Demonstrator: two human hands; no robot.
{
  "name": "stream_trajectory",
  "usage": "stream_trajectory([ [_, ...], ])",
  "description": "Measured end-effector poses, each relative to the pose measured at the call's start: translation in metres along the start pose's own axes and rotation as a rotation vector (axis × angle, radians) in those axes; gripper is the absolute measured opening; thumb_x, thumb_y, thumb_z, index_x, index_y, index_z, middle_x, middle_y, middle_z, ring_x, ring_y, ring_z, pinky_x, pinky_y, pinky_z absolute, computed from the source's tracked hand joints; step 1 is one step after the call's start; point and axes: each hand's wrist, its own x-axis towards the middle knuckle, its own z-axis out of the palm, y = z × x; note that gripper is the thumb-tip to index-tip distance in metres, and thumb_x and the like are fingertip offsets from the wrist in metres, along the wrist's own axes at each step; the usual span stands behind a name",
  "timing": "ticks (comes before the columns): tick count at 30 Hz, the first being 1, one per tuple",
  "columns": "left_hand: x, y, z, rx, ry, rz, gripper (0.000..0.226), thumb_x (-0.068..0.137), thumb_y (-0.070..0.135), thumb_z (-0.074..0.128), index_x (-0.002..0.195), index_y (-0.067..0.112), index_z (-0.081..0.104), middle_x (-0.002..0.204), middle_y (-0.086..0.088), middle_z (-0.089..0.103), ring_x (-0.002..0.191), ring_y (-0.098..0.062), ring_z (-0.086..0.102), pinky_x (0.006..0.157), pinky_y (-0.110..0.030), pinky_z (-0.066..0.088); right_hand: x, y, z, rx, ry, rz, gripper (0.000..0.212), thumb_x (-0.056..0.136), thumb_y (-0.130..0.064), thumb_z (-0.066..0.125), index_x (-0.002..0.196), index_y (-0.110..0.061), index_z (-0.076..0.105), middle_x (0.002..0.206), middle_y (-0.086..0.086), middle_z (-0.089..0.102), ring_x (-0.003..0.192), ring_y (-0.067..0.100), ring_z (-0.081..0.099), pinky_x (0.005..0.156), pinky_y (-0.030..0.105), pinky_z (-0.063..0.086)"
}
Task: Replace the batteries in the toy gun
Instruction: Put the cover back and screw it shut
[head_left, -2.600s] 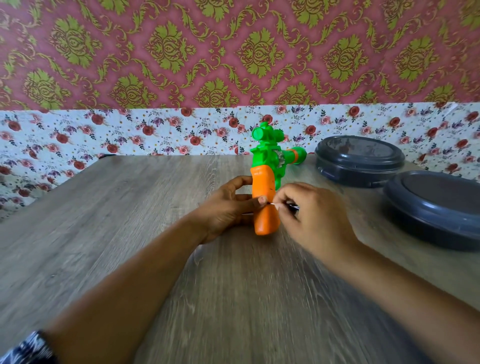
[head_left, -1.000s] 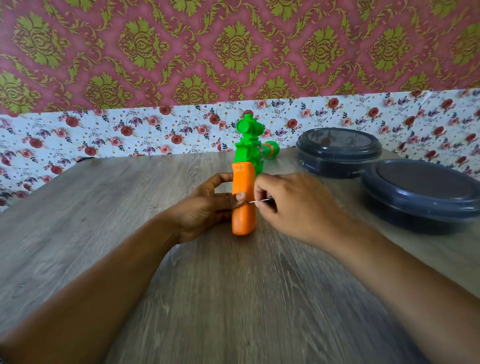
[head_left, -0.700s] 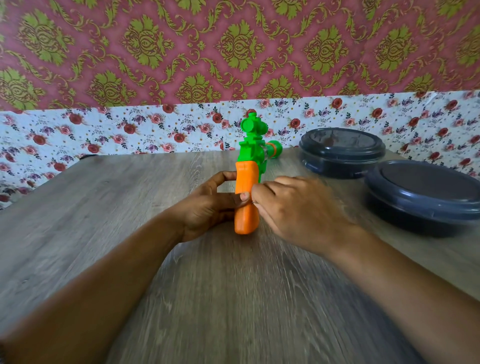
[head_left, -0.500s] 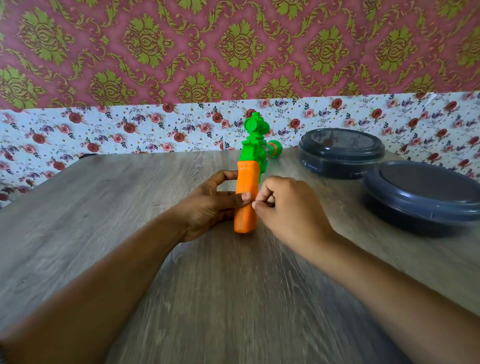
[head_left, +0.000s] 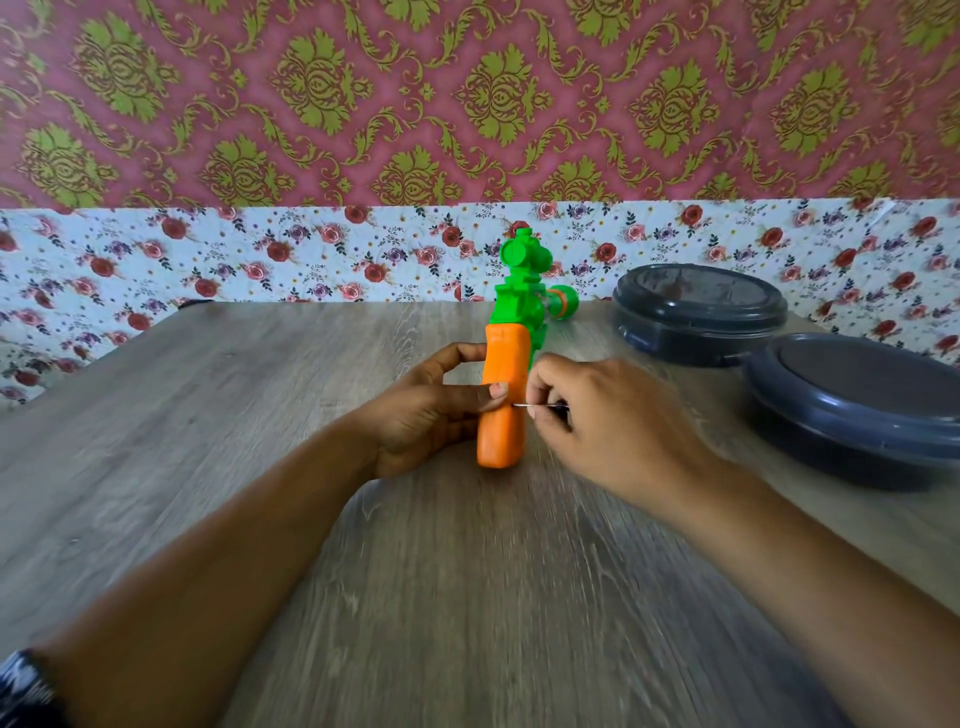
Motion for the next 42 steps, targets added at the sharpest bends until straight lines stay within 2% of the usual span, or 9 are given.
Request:
stream_trajectory([
  [5, 0.001, -0.002, -0.001, -0.029, -0.005, 0.024, 0.048, 0.071, 0.004, 0.070, 0.113, 0.021, 0.052, 0.090, -0.004, 0.071, 0.085, -0.019, 0.067, 0.081, -0.034, 0.054, -0.003, 0.007, 0.006, -0.379, 0.233, -0.330, 0.001, 0.081, -0.014, 0.062, 0.081, -0.015, 0.061, 0.065, 0.000, 0.062, 0.065, 0.025, 0.056, 0.053, 0.033, 0.038],
  [10, -0.001, -0.003, 0.001, -0.033, -0.015, 0.044, 0.053, 0.072, 0.002, 0.071, 0.118, 0.017, 0.049, 0.087, -0.005, 0.071, 0.082, -0.017, 0.068, 0.077, -0.031, 0.057, -0.007, 0.004, 0.011, -0.346, 0.262, -0.329, 0.008, 0.085, -0.017, 0.057, 0.077, -0.016, 0.058, 0.072, 0.001, 0.059, 0.058, 0.022, 0.056, 0.046, 0.030, 0.037],
  [13, -0.001, -0.003, 0.001, -0.015, -0.002, 0.056, 0.053, 0.070, 0.009, 0.066, 0.120, 0.016, 0.049, 0.094, -0.012, 0.069, 0.085, -0.021, 0.068, 0.080, -0.035, 0.057, -0.007, 0.001, 0.018, -0.021, 0.214, -0.060, 0.011, 0.080, -0.019, 0.060, 0.070, -0.018, 0.055, 0.065, -0.005, 0.056, 0.051, 0.016, 0.055, 0.043, 0.027, 0.038],
  [18, -0.002, -0.004, -0.001, -0.026, -0.001, 0.067, 0.046, 0.069, 0.009, 0.064, 0.113, 0.019, 0.052, 0.098, -0.014, 0.068, 0.084, -0.020, 0.069, 0.075, -0.033, 0.058, 0.002, -0.006, 0.021, 0.995, 0.059, 0.506, 0.020, 0.080, -0.002, 0.067, 0.064, -0.007, 0.056, 0.049, -0.009, 0.047, 0.033, 0.000, 0.040, 0.037, 0.008, 0.027],
  [20, -0.001, -0.004, -0.002, -0.030, -0.007, 0.065, 0.049, 0.069, 0.009, 0.064, 0.115, 0.018, 0.051, 0.099, -0.015, 0.067, 0.085, -0.020, 0.069, 0.076, -0.033, 0.058, 0.001, -0.007, 0.018, 1.122, -0.046, 0.610, 0.020, 0.083, -0.003, 0.064, 0.067, -0.009, 0.054, 0.052, -0.001, 0.043, 0.026, 0.001, 0.032, 0.029, 0.012, 0.020],
  [26, 0.000, -0.005, -0.001, -0.032, 0.007, 0.071, 0.051, 0.070, 0.010, 0.065, 0.118, 0.017, 0.050, 0.100, -0.012, 0.068, 0.087, -0.022, 0.067, 0.078, -0.035, 0.057, 0.000, 0.003, 0.013, 0.357, 0.047, 0.168, 0.011, 0.079, -0.017, 0.065, 0.073, -0.021, 0.056, 0.064, -0.008, 0.056, 0.059, 0.012, 0.053, 0.056, 0.032, 0.046],
  [29, 0.001, -0.005, -0.001, -0.012, 0.010, 0.070, 0.050, 0.072, 0.008, 0.065, 0.120, 0.017, 0.051, 0.100, -0.012, 0.067, 0.088, -0.022, 0.067, 0.078, -0.034, 0.057, -0.004, 0.003, 0.007, -0.032, 0.116, -0.088, 0.007, 0.082, -0.024, 0.051, 0.077, -0.020, 0.052, 0.074, -0.005, 0.058, 0.060, 0.023, 0.057, 0.048, 0.036, 0.047],
  [38, 0.001, -0.005, -0.004, 0.017, -0.009, 0.082, 0.045, 0.071, 0.000, 0.061, 0.110, 0.020, 0.054, 0.072, 0.000, 0.068, 0.070, -0.012, 0.066, 0.072, -0.031, 0.055, -0.004, 0.010, 0.010, -0.257, 0.226, -0.284, 0.007, 0.080, -0.018, 0.057, 0.074, -0.015, 0.059, 0.069, 0.000, 0.058, 0.063, 0.023, 0.056, 0.049, 0.031, 0.043],
  [42, 0.002, -0.006, -0.003, -0.004, 0.026, 0.093, 0.046, 0.067, 0.002, 0.059, 0.110, 0.020, 0.055, 0.078, -0.004, 0.069, 0.071, -0.014, 0.066, 0.070, -0.030, 0.057, -0.001, 0.002, 0.021, 0.166, 0.149, 0.002, 0.013, 0.081, -0.017, 0.059, 0.069, -0.012, 0.057, 0.064, -0.001, 0.059, 0.056, 0.016, 0.055, 0.050, 0.031, 0.046],
])
